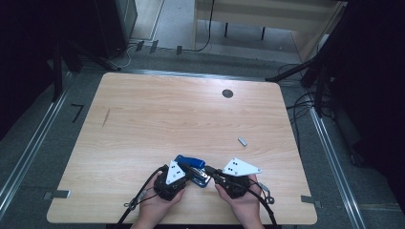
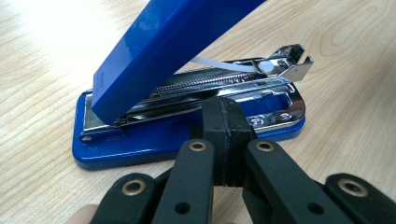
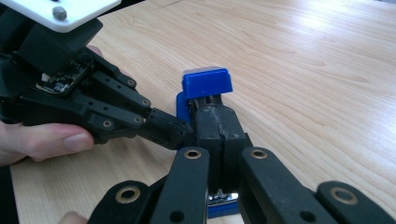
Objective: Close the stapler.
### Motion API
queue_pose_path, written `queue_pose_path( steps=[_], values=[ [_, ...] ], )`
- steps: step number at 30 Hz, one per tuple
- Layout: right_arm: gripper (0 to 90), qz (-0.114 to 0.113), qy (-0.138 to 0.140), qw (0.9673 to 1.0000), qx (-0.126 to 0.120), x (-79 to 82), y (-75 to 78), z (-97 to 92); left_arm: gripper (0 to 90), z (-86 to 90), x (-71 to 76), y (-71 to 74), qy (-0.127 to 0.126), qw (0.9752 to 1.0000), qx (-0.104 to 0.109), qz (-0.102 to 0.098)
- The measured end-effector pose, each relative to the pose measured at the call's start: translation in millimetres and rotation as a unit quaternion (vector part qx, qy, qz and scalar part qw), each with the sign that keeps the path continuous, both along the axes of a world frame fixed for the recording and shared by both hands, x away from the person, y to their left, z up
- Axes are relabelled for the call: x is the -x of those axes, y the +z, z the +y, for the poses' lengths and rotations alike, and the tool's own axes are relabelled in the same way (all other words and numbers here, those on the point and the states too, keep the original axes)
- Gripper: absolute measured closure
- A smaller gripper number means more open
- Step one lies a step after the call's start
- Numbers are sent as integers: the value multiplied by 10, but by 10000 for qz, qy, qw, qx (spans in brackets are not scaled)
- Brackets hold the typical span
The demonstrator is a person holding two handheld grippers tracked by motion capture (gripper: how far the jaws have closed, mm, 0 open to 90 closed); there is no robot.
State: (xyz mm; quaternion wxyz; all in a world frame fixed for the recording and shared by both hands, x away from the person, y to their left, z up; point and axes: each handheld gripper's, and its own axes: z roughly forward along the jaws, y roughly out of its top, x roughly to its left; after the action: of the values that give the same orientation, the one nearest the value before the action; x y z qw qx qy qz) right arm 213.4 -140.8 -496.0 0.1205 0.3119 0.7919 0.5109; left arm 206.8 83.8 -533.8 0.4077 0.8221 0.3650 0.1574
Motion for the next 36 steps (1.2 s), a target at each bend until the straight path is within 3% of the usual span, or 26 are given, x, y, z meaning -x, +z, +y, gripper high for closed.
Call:
queue_pose_path(
  steps=[36],
  values=[
    [900,-118,79,9999,38,-112,227,195,900,-7,8,-1,-12,10000,-34,-47]
  ],
)
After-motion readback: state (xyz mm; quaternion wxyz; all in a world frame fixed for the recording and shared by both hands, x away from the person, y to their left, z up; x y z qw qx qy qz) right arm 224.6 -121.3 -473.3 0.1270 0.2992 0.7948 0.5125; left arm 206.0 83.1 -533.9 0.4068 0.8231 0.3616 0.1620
